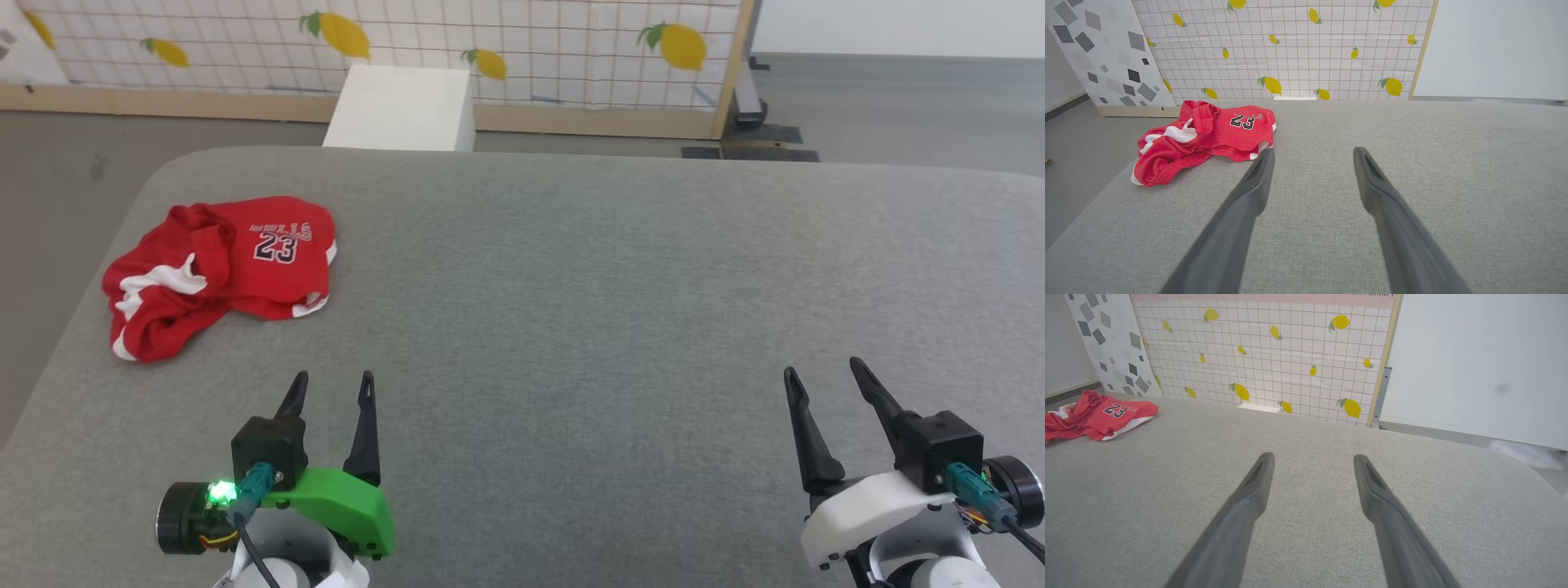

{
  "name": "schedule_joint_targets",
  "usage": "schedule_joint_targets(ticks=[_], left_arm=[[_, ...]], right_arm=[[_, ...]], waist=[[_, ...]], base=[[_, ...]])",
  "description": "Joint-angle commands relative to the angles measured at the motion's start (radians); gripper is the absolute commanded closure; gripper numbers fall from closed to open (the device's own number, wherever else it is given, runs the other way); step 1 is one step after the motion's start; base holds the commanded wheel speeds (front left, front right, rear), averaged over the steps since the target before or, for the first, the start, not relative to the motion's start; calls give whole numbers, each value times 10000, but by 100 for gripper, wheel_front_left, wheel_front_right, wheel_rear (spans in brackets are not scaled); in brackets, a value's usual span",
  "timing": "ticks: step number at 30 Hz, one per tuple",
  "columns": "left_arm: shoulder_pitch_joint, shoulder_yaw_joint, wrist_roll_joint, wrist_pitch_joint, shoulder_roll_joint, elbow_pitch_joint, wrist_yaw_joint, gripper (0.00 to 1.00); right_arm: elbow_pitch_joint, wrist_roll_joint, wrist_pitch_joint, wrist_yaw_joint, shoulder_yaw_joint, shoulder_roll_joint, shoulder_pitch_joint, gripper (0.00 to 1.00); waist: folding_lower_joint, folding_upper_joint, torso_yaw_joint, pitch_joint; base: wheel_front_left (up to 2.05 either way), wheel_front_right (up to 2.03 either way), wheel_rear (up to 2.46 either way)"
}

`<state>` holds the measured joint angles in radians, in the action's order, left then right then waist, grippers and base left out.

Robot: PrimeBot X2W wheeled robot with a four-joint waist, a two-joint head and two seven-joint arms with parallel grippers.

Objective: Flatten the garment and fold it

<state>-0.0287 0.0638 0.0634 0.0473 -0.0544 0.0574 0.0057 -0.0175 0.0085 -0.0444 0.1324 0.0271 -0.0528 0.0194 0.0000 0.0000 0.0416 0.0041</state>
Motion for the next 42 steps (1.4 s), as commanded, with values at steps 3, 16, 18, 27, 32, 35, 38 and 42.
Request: schedule_joint_targets(ticks=[3, 16, 18, 27, 32, 35, 38, 42], left_arm=[[-258, 70, 217, 184, -19, 107, 115, 0], [-362, 248, 521, 458, -40, 306, 263, 0], [-370, 259, 567, 499, -46, 331, 287, 0], [-370, 308, 748, 681, -66, 415, 370, 0], [-386, 369, 843, 786, -71, 492, 398, 0], [-402, 402, 895, 846, -72, 536, 422, 0], [-421, 430, 950, 909, -77, 584, 443, 0], [-436, 445, 1026, 991, -99, 637, 472, 0]], right_arm=[[-39, 51, -132, -4, 10, 7, -63, 0], [-83, 16, -321, -6, 70, 9, -131, 0], [-91, 3, -352, -6, 68, 10, -143, 0], [-136, -61, -494, -7, 90, 11, -186, 0], [-153, -64, -572, -8, 101, 13, -180, 0], [-170, -59, -612, -9, 102, 13, -192, 0], [-194, -48, -661, -9, 97, 14, -206, 0], [-233, -40, -732, -9, 90, 15, -218, 0]], waist=[[0, 0, 357, 35], [0, 0, 1588, 128], [0, 0, 1762, 133], [0, 0, 2397, 149], [0, 0, 2698, 145], [0, 0, 2848, 153], [0, 0, 2993, 165], [0, 0, 3157, 182]], base=[[0, 0, 0], [0, 0, 0], [0, 0, 0], [0, 0, 0], [0, 0, 0], [0, 0, 0], [0, 0, 0], [0, 0, 0]])
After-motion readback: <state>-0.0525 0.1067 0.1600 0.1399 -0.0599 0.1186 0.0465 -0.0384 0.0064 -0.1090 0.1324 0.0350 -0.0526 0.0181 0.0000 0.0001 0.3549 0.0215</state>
